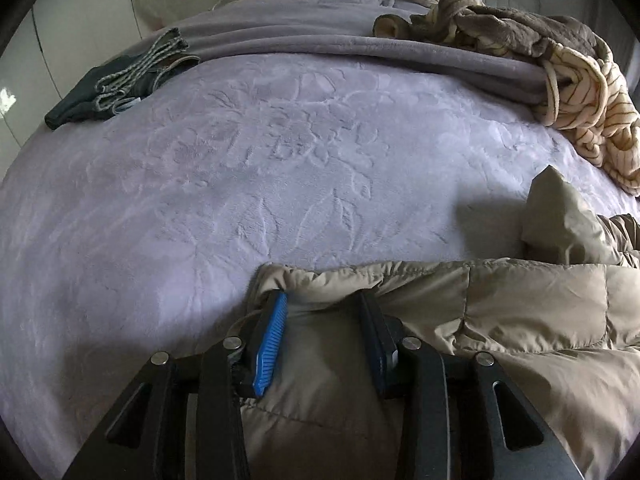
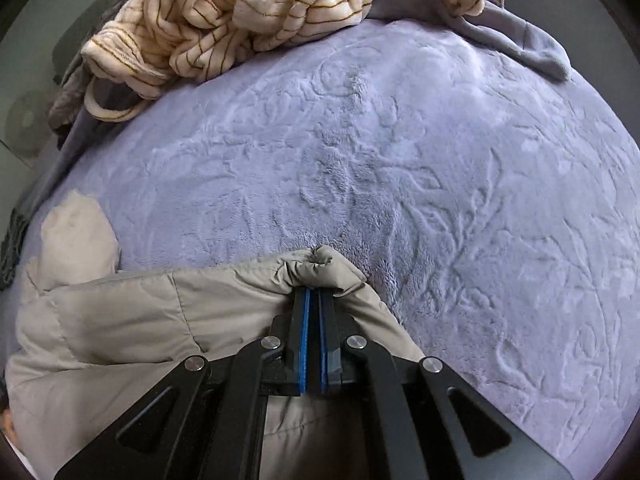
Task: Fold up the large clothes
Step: 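Lower the folded hem onto the coat and open both tools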
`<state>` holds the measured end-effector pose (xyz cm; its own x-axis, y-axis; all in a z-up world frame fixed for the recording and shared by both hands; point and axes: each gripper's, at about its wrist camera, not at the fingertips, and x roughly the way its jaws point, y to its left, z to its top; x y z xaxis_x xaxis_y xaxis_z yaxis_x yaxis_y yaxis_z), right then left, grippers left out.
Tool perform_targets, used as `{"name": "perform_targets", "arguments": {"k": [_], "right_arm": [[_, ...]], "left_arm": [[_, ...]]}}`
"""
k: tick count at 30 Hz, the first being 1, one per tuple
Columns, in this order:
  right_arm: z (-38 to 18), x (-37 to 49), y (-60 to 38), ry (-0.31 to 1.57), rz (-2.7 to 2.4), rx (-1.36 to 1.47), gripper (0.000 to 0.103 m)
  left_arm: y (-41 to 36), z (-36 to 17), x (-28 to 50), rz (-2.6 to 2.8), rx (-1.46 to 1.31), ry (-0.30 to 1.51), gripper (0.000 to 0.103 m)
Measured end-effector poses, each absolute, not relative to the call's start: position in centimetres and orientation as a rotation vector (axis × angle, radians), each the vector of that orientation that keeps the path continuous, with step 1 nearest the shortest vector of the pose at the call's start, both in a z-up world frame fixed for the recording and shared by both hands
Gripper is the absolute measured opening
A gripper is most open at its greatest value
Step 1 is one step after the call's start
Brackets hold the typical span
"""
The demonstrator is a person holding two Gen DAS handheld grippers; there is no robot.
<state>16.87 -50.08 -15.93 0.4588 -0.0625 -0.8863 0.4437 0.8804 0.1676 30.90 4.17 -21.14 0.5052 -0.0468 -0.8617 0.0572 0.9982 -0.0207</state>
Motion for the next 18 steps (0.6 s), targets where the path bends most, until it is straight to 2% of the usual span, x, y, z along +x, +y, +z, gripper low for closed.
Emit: {"name": "perform_targets", "arguments": {"k": [7,8,9,11,18], "right_arm": [[-13.1,15.2,-49.6,1.033,-0.344,0.459,0.012],[-12.6,14.6,-49.3,1.023,-0.34,0.457,0.014],[-12.1,14.2,-48.9,1.016,-0.334,0.448,0.018],[-11.1,13.2,-48.0,1.001,-0.325,0.43,0.023],[-8.9,8.6,-45.5,0.989,-0.268,0.475,0.031]], "left_arm": [[4.9,-17.8,28.3,-0.03,0.036,1.032,0.043],[4.9,-17.4,27.9,-0.032,0.039,1.031,0.048],[5.0,-16.8,27.3,-0.032,0.043,1.027,0.059],[5.1,-16.0,26.2,-0.026,0.048,1.015,0.068],[5.5,-14.5,21.8,-0.045,0.061,1.069,0.068]]}}
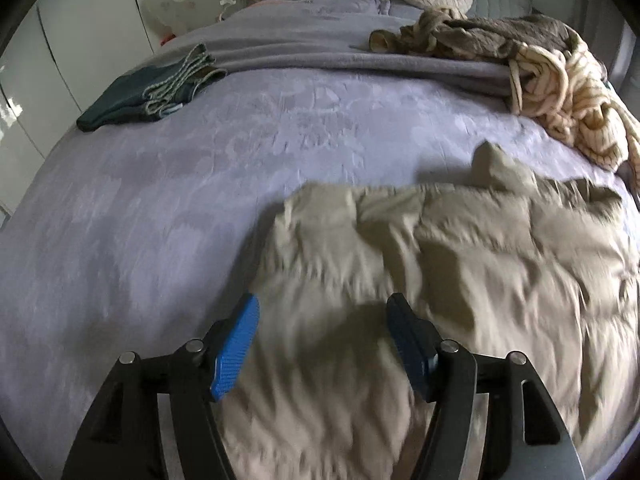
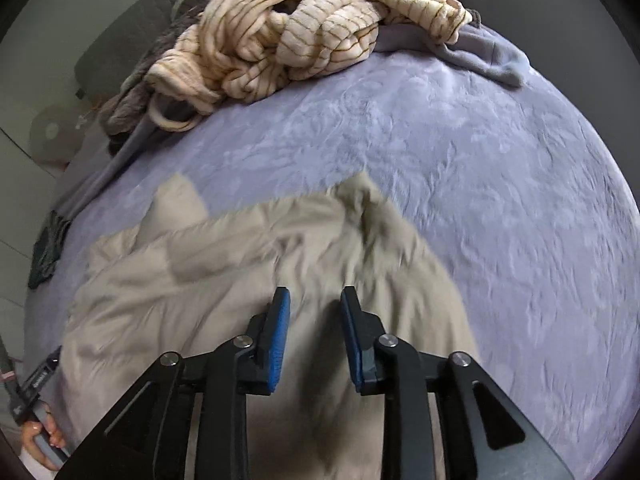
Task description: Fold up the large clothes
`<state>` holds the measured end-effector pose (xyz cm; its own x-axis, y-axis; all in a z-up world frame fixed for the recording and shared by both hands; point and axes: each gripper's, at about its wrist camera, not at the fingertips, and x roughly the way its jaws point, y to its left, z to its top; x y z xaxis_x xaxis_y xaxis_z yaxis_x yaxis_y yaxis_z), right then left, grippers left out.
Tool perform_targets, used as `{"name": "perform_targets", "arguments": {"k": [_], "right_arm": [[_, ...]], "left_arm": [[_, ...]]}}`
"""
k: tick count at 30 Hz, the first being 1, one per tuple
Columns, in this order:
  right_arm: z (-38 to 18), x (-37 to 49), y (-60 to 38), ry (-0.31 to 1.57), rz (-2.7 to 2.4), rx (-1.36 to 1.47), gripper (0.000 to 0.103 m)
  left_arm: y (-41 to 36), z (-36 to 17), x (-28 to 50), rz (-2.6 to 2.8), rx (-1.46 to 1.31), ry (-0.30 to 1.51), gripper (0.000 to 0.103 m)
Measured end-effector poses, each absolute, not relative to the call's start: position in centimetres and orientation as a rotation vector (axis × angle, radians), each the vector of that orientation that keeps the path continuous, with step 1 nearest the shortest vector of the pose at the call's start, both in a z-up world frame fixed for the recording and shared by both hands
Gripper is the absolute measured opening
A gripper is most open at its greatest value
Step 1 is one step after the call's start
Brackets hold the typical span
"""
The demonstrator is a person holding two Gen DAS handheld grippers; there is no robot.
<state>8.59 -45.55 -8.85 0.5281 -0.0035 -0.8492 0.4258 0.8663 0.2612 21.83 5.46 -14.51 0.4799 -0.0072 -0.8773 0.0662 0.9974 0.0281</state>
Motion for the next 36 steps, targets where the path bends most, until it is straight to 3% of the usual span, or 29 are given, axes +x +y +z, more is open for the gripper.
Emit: {"name": "perform_targets", "arguments": {"k": [21,22,23,24,30,33,36], "right_arm": [[-11.2,-6.0,-38.1,1.174,-0.196,0.679,0.056],[-11.4,-6.5,-37.8,1.183,-0.199,0.694,0.057],[-11.6,-6.9,-37.6,1.188,-0.2,0.705,0.057],[-11.8,-7.3,-37.4,1.194,-0.203,0.718,0.057],[-12.4,-8.4,-36.9,1.195,-0.188,0.789,0.071],[-12.8,-8.2,-37.5,1.174,-0.192,0.847,0.072],[-13.2,-8.1,-38.4,1.151,-0.176,0.916,0.089]], "left_arm": [[5.9,-14.7,7.6,-0.155,0.064,1.318,0.068],[5.7,-14.6,6.9,-0.154,0.078,1.322,0.073],[5.6,-14.6,6.6,-0.152,0.082,1.324,0.097],[5.6,-14.3,6.1,-0.148,0.074,1.31,0.103],[5.7,-13.9,5.1,-0.195,-0.041,1.323,0.103],[6.4,-14.4,5.5,-0.183,-0.107,1.351,0.103],[6.9,-15.0,5.7,-0.142,-0.085,1.344,0.103]]}}
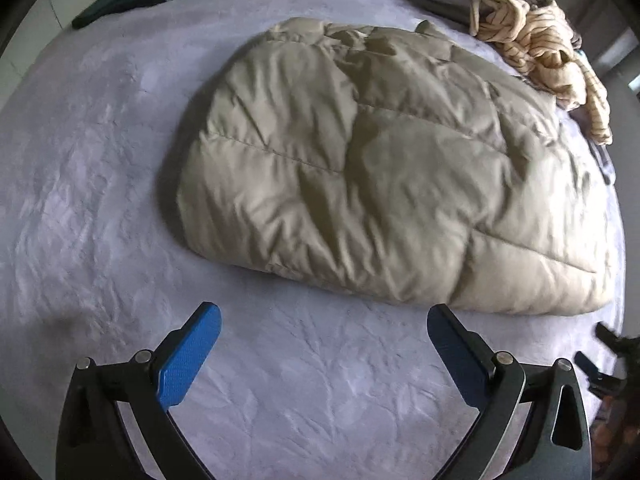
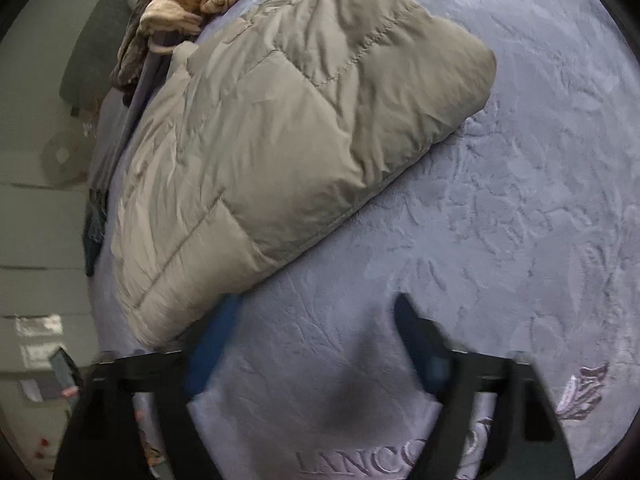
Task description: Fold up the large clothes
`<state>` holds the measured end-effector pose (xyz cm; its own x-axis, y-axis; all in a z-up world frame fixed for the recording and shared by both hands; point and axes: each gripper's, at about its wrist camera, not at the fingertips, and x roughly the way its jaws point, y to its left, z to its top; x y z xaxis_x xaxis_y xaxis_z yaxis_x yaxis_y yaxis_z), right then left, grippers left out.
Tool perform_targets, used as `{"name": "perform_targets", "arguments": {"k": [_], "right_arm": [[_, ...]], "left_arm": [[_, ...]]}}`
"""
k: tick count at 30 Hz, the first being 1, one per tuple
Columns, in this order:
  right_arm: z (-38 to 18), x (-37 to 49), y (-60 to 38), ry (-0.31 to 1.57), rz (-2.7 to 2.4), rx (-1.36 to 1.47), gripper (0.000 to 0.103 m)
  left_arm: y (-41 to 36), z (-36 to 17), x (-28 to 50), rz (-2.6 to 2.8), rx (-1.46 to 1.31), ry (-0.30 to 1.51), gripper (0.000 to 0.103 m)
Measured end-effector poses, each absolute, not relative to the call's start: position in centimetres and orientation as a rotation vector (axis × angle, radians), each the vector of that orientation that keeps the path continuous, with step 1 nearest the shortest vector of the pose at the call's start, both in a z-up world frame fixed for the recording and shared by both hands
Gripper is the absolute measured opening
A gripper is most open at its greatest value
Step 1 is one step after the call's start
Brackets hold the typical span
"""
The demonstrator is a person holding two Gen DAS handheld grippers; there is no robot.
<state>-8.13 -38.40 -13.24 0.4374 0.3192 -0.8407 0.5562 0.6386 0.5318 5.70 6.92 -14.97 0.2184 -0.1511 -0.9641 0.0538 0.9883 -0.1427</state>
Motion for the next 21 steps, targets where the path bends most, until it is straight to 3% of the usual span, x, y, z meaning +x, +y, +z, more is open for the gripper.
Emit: {"name": "perform_targets", "arguments": {"k": [16,17,18,21], "right_arm": [[-14.5,-7.6,-39.0,1.078,-0.142,1.042,0.092],[-14.7,-7.6,-39.2,1.065,-0.138,1.063,0.094],[-14.8,-7.6,-39.4,1.051,-0.134,1.09,0.103],[-15.5,-7.2,-39.9,1.019,-0.131,1.164,0.103]], "left_arm": [[7.5,-16.4,6.1,-0.173,-0.186,1.399,0.103],[7.5,-16.3,6.2,-0.173,-0.184,1.4,0.103],[7.3,-16.4,6.4,-0.172,-0.183,1.4,0.103],[7.0,-16.4,6.6,-0.175,-0.184,1.399,0.103]]}}
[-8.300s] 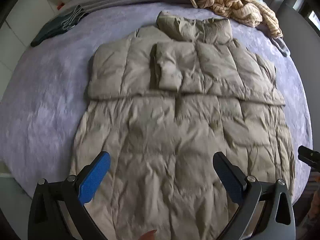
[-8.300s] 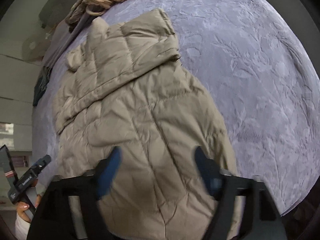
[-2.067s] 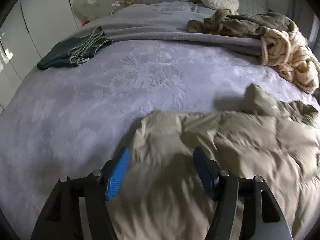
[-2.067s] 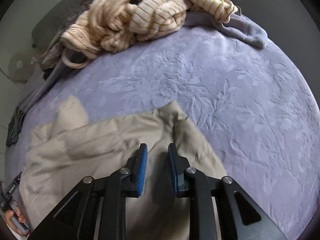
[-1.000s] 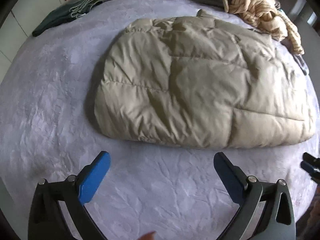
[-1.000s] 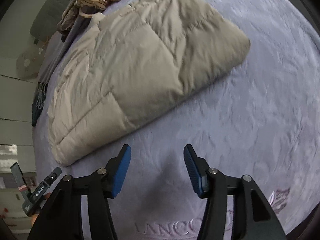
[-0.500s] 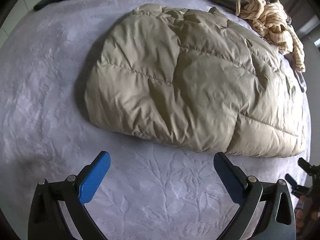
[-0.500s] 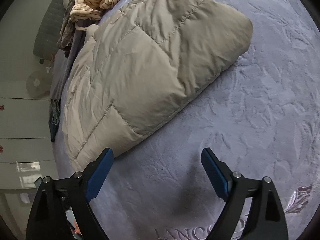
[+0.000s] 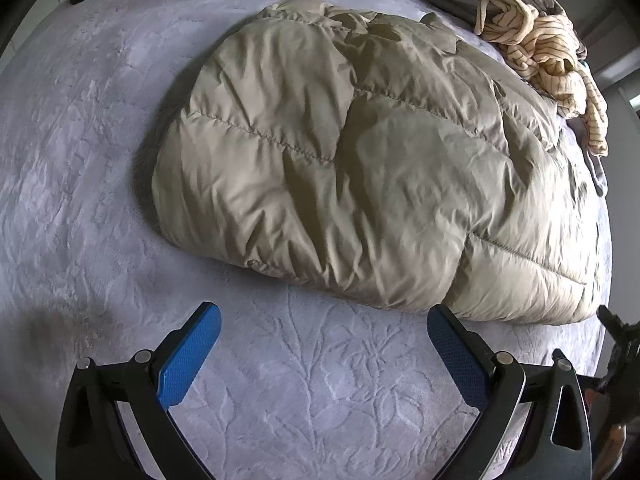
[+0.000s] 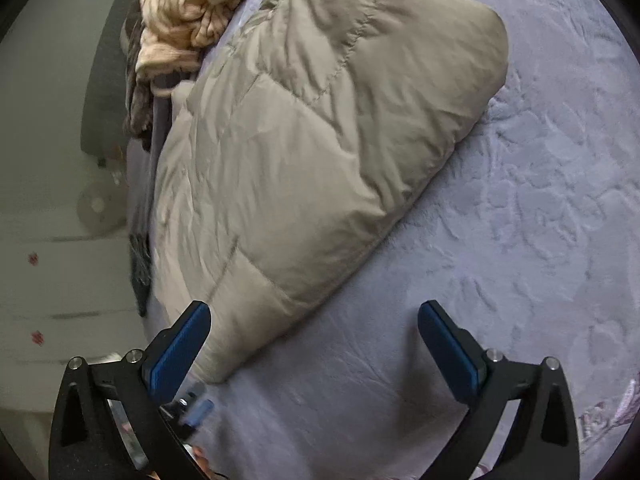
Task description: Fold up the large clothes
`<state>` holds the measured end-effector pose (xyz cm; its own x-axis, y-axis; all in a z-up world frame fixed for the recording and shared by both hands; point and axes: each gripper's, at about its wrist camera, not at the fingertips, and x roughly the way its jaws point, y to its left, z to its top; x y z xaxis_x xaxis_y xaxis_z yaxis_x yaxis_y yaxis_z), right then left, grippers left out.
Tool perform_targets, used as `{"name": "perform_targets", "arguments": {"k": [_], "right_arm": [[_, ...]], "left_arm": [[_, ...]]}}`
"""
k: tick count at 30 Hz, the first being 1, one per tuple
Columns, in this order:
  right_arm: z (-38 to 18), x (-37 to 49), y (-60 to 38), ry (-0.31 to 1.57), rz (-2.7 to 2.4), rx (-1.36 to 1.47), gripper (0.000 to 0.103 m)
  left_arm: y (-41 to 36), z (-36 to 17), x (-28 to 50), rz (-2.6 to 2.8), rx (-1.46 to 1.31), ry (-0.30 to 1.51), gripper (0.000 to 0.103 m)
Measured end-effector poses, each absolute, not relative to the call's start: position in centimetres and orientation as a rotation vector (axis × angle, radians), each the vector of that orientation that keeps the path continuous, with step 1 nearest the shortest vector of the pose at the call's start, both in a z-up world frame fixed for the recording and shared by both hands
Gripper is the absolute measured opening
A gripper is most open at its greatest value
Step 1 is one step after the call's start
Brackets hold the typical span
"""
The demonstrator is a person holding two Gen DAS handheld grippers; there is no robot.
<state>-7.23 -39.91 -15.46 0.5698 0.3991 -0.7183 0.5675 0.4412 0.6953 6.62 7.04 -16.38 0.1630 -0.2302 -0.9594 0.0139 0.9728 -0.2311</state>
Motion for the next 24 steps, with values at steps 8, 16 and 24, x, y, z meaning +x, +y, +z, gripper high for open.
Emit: {"name": "perform_targets", "arguments": {"k": [8,16,24], "right_arm": [[-17.3,-5.5,-41.1,1.012,-0.123,1.261,0.103],[-18.7,-4.2,-41.7,0.958,-0.022,1.348,0.103],[-18.9,-1.5,-40.9,0.925,0.087,1.362,0.103]], "left_arm": [[7.5,-17.2,7.6,-0.209,-0.286,1.394,0.103],[11.4,-20.1,9.6,-0.304,-0.649,1.347,0.103],[10.4,-21.5,12.8,-0.335,-0.801,1.277,0.103]]}}
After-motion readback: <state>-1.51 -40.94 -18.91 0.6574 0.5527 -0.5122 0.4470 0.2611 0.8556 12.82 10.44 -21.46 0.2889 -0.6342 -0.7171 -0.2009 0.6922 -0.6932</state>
